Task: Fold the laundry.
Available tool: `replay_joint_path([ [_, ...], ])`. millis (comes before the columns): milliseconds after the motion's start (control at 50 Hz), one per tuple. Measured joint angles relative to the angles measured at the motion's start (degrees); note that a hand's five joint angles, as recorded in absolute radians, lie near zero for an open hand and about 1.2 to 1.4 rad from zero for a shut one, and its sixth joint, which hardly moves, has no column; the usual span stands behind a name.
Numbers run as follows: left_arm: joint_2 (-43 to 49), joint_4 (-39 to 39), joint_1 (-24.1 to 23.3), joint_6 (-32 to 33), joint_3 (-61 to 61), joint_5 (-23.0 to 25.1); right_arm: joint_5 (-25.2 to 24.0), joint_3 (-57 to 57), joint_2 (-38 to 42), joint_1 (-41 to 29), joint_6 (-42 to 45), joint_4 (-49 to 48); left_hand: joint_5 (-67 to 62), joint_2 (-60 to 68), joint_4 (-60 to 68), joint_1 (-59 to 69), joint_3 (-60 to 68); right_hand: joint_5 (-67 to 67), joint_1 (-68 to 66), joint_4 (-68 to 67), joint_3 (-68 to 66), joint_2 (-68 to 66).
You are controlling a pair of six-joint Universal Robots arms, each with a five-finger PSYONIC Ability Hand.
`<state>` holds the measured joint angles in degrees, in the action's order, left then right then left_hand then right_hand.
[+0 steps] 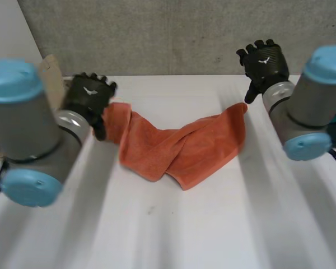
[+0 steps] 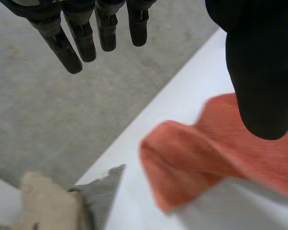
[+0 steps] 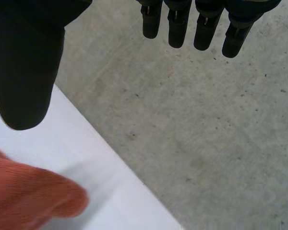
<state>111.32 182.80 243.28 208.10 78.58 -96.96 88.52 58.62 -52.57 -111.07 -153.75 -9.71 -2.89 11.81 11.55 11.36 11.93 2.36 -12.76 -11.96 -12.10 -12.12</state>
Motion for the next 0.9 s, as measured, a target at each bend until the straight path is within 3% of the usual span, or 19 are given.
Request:
replay_joint_path([
  [100,-2.0,-2.1,7.4,1.9,-1.2,7.6,-0.8,6.9,-9.6,-1.2,-6.8,14.1,0.0,0.0,0.0,0.0,0.0,0.1,0.0,-0.2,-0.1,-0.1],
  [200,0.7,-4.5,13.7,6.1,-5.0,16.9,-3.1,12.8,-13.4,-3.6,-15.2,25.0,0.0,0.0,0.0,0.0,0.0,0.2,-0.2,-0.2,-0.2,-0.1],
  [340,10.0,-8.2,17.6,13.5,-14.7,26.2,-6.4,19.9,-12.5,-9.0,-25.4,24.6,0.0,0.0,0.0,0.0,0.0,8.9,-8.1,-8.7,-8.7,-8.1],
  [480,16.1,-13.6,17.0,14.9,-23.1,26.2,-4.3,20.1,-7.2,-13.0,-31.1,16.4,0.0,0.0,0.0,0.0,0.0,11.4,-10.4,-11.1,-10.8,-9.8],
  [580,16.4,-16.8,15.5,12.2,-24.9,24.7,-0.4,15.2,0.1,-15.4,-33.6,14.4,0.0,0.0,0.0,0.0,0.0,13.0,-11.9,-13.1,-12.4,-12.0],
  [860,12.5,-9.9,14.8,9.4,-17.6,24.1,3.9,6.9,9.8,-18.0,-34.2,14.6,0.0,0.0,0.0,0.0,0.0,20.4,-19.6,-20.5,-20.5,-20.3],
  [900,12.5,-9.6,14.8,9.4,-17.2,24.1,4.3,6.4,10.3,-18.2,-33.8,13.9,0.0,0.0,0.0,0.0,0.0,28.3,-28.0,-28.6,-28.7,-28.7],
])
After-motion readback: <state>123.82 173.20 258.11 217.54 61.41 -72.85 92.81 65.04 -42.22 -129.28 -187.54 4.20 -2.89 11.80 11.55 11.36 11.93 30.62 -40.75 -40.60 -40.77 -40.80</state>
